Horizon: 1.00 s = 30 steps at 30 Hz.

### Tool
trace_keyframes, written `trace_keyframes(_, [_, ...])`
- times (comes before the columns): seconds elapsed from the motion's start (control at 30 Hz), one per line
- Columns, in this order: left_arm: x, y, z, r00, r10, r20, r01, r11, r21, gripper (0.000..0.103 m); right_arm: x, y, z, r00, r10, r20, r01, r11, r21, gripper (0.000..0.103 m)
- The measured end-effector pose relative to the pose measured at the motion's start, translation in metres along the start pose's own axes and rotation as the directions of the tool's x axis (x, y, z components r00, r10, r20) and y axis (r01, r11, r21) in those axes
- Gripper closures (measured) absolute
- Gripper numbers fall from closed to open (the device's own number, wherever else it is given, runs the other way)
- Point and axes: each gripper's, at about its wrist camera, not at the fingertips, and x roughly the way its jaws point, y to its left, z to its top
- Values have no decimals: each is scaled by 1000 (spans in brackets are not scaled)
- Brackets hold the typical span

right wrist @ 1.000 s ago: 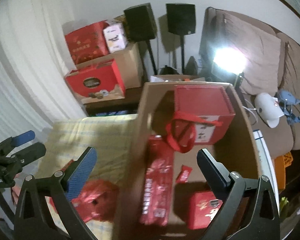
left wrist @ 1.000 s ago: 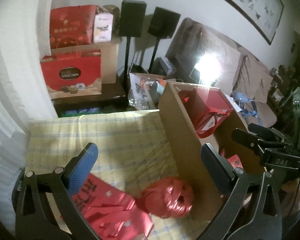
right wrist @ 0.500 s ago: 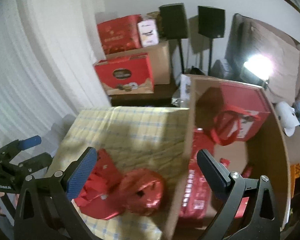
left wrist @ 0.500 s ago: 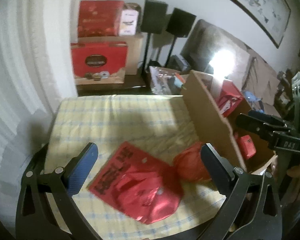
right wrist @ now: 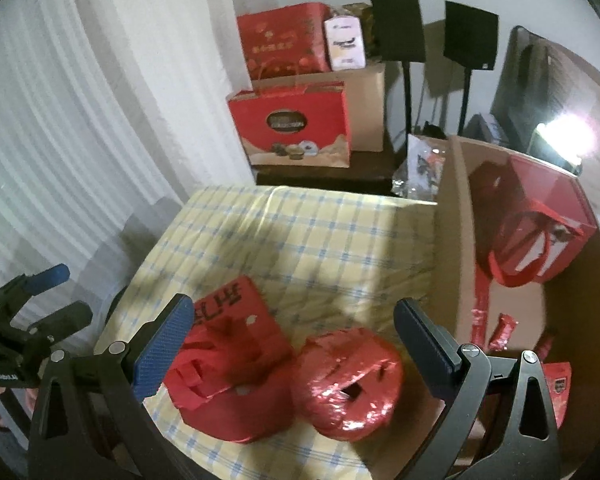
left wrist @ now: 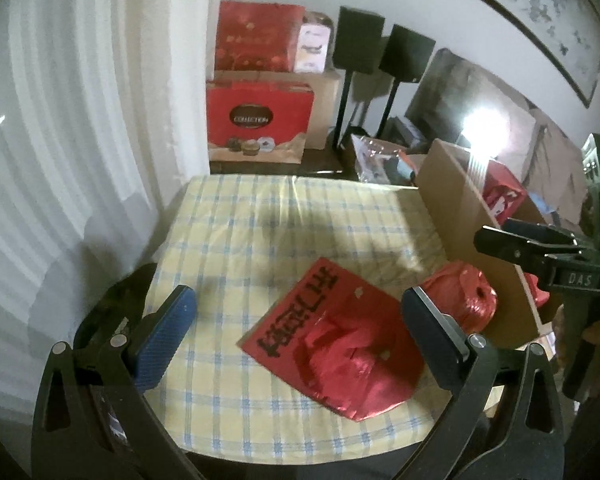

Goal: Organize objects
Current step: 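Withdraw both grippers from the box toward the red tote bag on the table, then grasp the red tote bag with the right gripper while the left gripper grasps it too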

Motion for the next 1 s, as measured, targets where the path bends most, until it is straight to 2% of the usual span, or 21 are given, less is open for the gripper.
trace_keyframes(0.23, [5, 8, -12, 1000, 7, -13, -7, 1000, -19, 1, 10, 12, 3, 1000, 23, -11, -23, 999, -37, 4])
trace_keyframes(0.33, [9, 13, -18, 999, 18, -26, -18, 1000, -25, 3, 18, 17, 3, 998, 41, -37, -43, 998, -48, 11])
trace_keyframes(0.43, [14, 17, -24, 998, 51, -38, -52, 998, -23, 9, 27, 24, 0, 997, 40, -67, -45, 996, -81, 17])
trace_keyframes(0.53, [20, 23, -32, 998, 26, -62, -29, 998, -49, 9, 39, 28, -2, 993, 56, -105, -66, 994, -92, 26])
trace_keyframes(0.6, [25, 27, -37, 997, 22, -75, -26, 998, -59, 9, 48, 29, -3, 989, 67, -134, -80, 992, -96, 36])
trace_keyframes(0.73, [34, 33, -46, 994, -5, -109, -5, 996, -92, 11, 65, 35, -5, 982, 58, -180, -81, 989, -125, 45])
trace_keyframes(0.87, [45, 38, -55, 986, -74, -148, 52, 987, -152, 23, 83, 37, -5, 971, 59, -233, -90, 988, -125, 58])
trace_keyframes(1.0, [59, 39, -66, 973, -143, -181, 105, 973, -206, 32, 97, 39, -6, 962, 44, -271, -84, 987, -139, 60])
